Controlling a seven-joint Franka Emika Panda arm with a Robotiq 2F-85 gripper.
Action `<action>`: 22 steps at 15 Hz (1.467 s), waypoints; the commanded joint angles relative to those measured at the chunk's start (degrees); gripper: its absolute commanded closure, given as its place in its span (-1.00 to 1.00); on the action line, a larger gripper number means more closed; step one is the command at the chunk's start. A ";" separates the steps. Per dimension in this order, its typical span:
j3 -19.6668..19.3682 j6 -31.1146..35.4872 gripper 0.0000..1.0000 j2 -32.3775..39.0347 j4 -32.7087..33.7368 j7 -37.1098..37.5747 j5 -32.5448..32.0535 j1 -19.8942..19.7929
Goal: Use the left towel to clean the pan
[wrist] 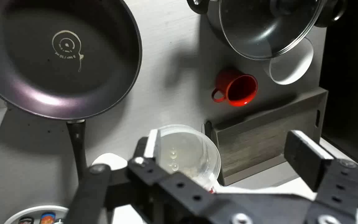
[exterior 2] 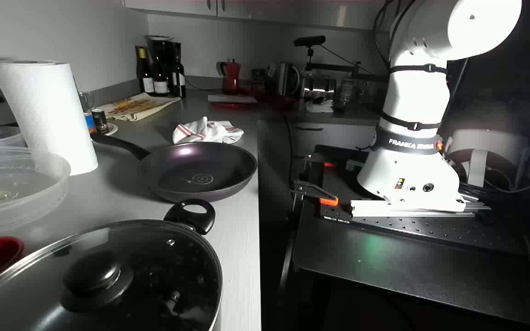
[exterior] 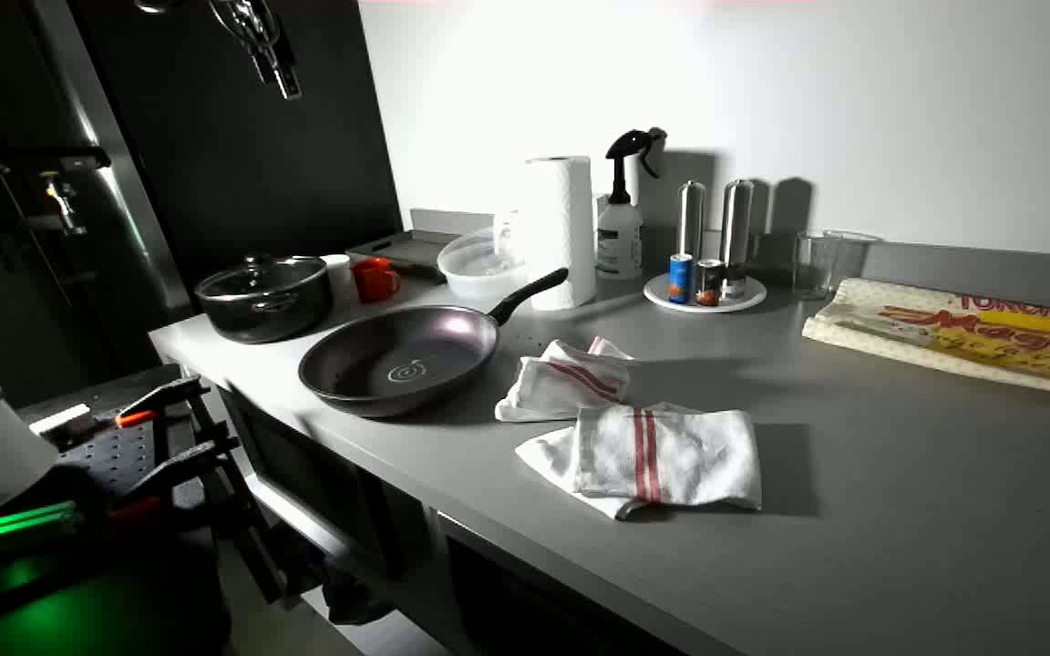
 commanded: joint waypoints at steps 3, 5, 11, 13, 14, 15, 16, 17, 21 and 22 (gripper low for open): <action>0.45 -0.25 -1.00 -0.02 0.16 -0.16 0.20 -0.53; 0.45 -0.25 -1.00 -0.02 0.16 -0.16 0.20 -0.53; 0.45 -0.25 -1.00 -0.02 0.16 -0.16 0.20 -0.53; 0.45 -0.25 -1.00 -0.02 0.16 -0.16 0.20 -0.53; 0.45 -0.25 -1.00 -0.02 0.16 -0.16 0.20 -0.53; 0.44 -0.37 -1.00 0.68 0.56 0.10 -0.01 -0.75; 0.39 -0.22 -1.00 1.77 1.08 0.53 -0.24 -1.15; 0.38 -0.07 -1.00 2.42 1.28 0.75 -0.49 -1.52; -0.42 0.35 -1.00 7.62 3.22 2.17 -1.25 -4.32; -0.81 0.62 -1.00 9.20 3.80 2.56 -1.26 -5.21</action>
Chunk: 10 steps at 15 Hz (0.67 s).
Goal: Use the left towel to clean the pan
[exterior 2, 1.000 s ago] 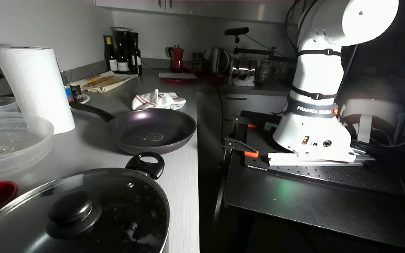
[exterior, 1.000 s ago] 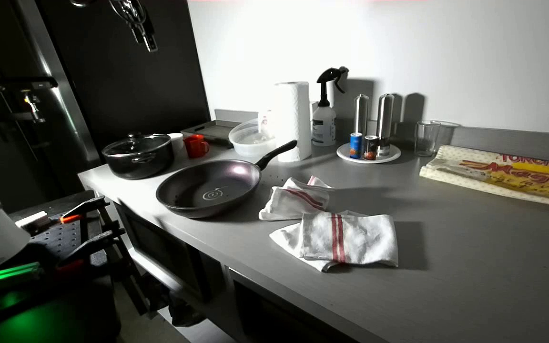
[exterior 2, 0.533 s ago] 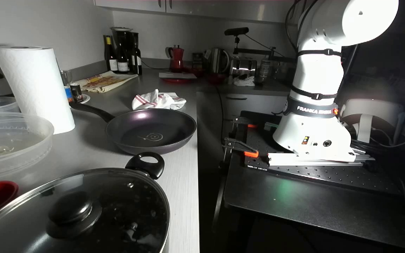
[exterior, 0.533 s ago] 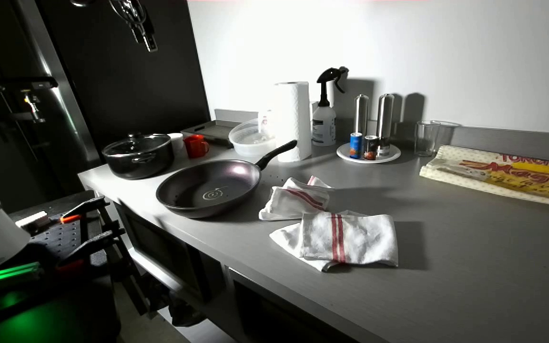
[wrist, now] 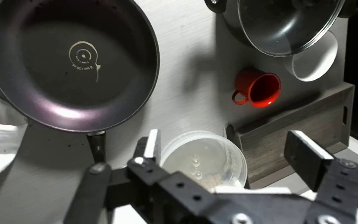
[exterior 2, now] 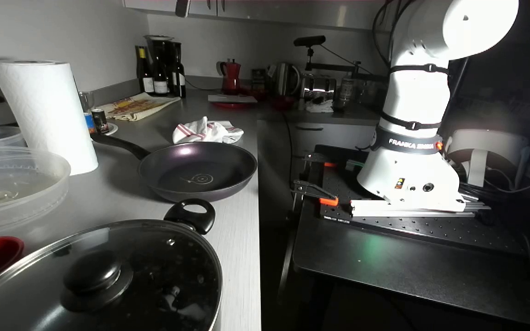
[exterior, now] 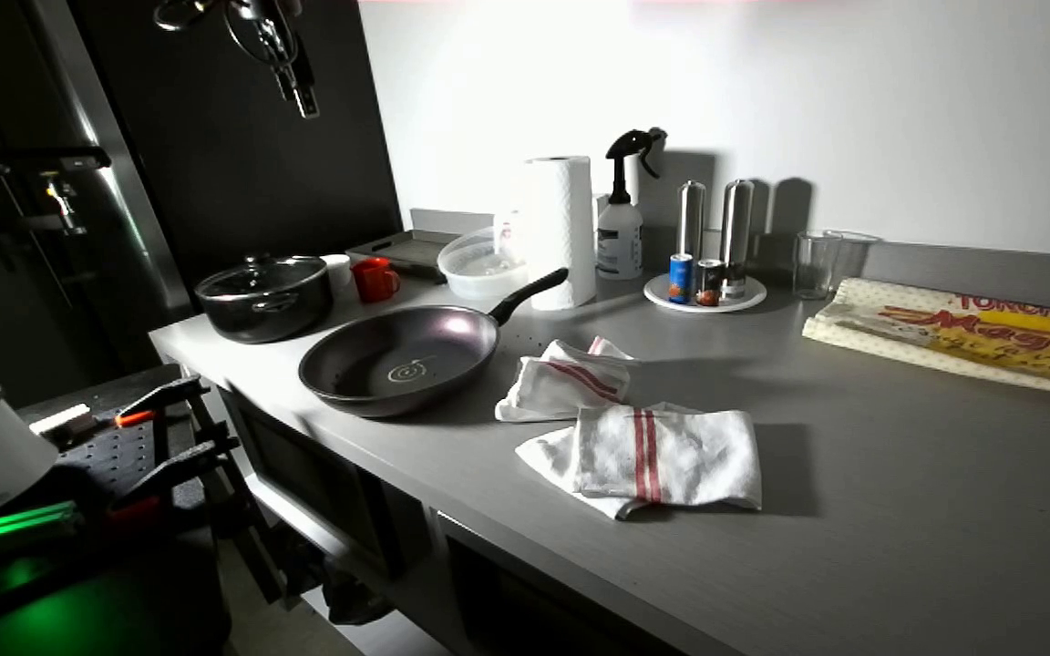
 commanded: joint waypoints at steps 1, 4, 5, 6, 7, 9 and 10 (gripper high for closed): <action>-0.93 0.67 -1.00 6.41 3.62 2.52 -0.94 -2.56; -2.43 1.35 -1.00 11.19 5.91 4.47 -0.83 -5.09; -2.95 1.85 -1.00 12.85 6.71 5.44 -0.92 -5.93; -3.64 2.15 -1.00 14.67 7.66 6.36 -0.90 -6.76; -4.24 2.59 -1.00 16.33 8.55 7.37 -0.79 -7.48; -5.48 3.59 -1.00 20.01 10.49 10.01 -0.95 -8.91; -6.23 4.03 -1.00 22.14 11.72 11.33 -0.94 -9.63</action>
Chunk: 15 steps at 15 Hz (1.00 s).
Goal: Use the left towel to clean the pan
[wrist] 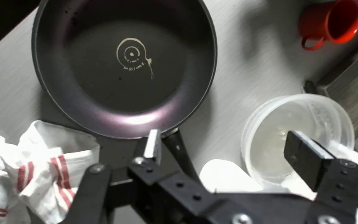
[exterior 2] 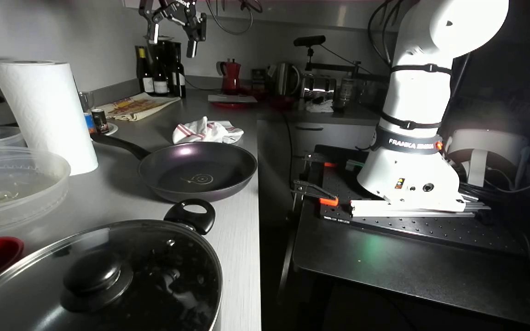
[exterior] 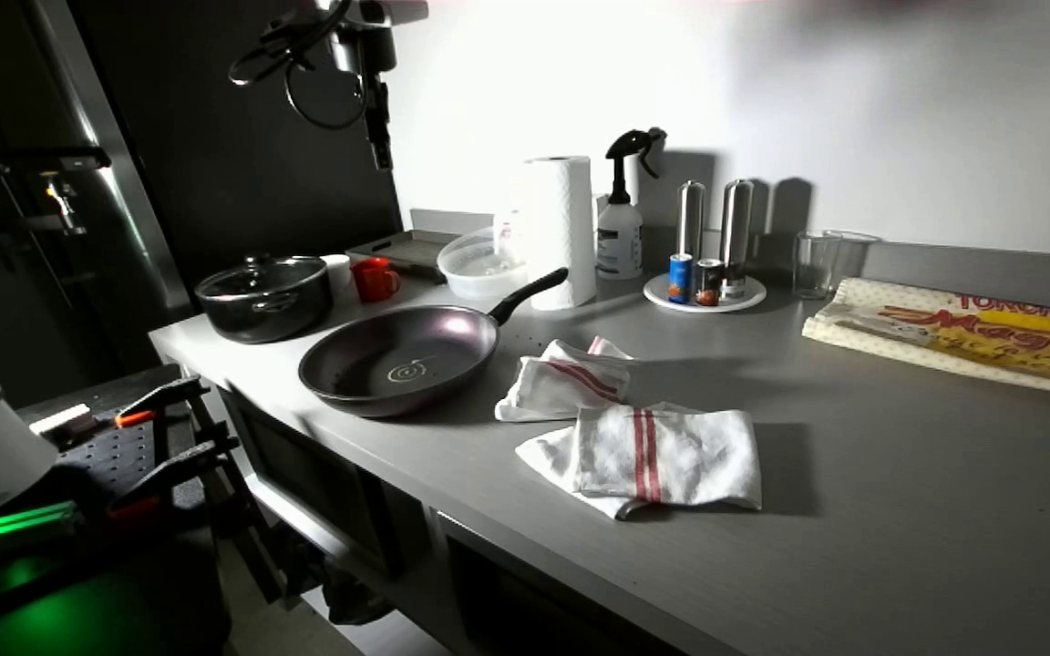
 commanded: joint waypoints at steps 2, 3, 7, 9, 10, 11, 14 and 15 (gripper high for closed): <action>-2.67 1.86 -1.00 9.80 6.71 7.07 -0.66 -2.35; -3.36 2.48 -1.00 11.82 7.87 8.65 -0.83 -2.81; -5.63 2.28 -1.00 18.40 12.43 12.97 -0.44 -4.02; -6.76 2.35 -1.00 21.51 14.59 15.34 -0.67 -4.37; -7.34 2.06 -1.00 23.18 15.87 16.33 -0.56 -4.68; -7.95 2.27 -1.00 24.52 16.85 17.55 -0.71 -4.75; -9.41 1.57 -1.00 28.78 20.11 19.22 -0.12 -5.79; -9.71 1.69 -1.00 30.14 21.01 18.94 0.10 -6.29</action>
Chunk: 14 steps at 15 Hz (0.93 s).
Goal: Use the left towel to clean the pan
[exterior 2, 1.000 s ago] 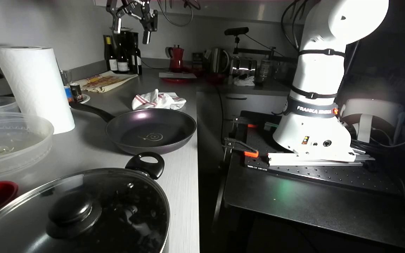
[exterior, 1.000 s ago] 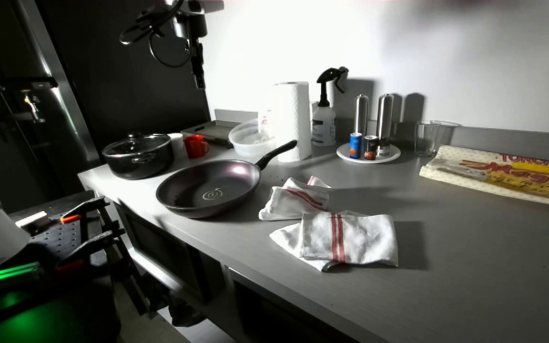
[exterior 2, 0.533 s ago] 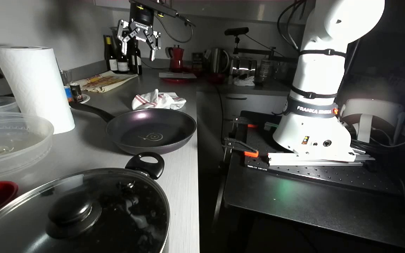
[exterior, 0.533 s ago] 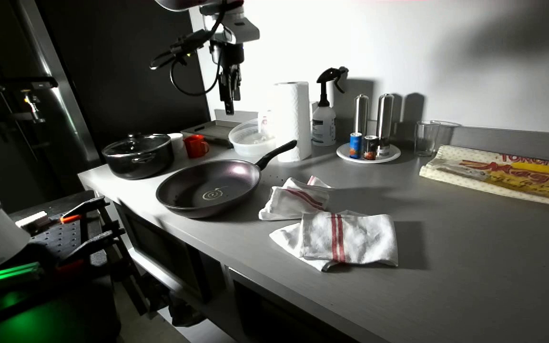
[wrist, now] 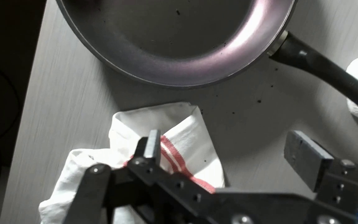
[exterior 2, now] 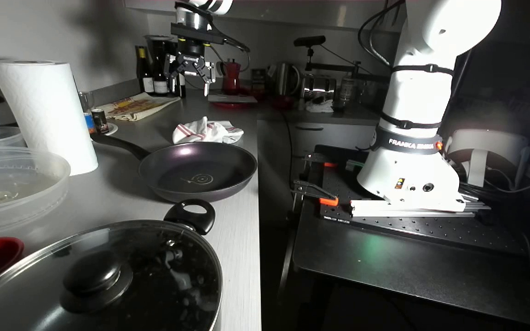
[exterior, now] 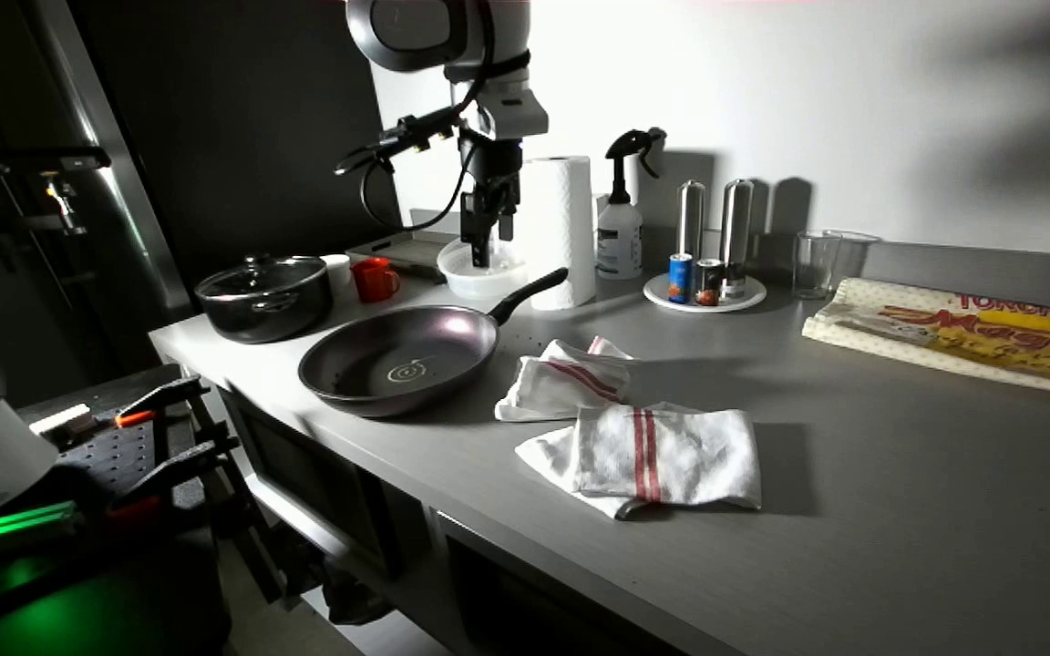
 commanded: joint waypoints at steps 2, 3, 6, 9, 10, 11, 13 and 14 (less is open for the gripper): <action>-1.36 -0.78 -1.00 6.93 5.94 0.80 0.39 -1.85; -1.39 -0.25 -1.00 7.87 6.24 0.15 0.41 -2.27; -1.03 0.66 -1.00 10.65 6.99 -3.37 -0.34 -3.26; -1.46 1.81 -1.00 13.33 7.55 -4.72 -1.93 -2.89; -1.55 2.31 -1.00 14.20 7.83 -5.15 -2.45 -2.84; -1.76 2.47 -1.00 15.04 8.27 -5.24 -3.12 -2.81; -2.36 3.18 -1.00 16.78 9.26 -4.74 -4.71 -2.61; -2.62 3.51 -1.00 17.55 9.73 -4.61 -5.44 -2.60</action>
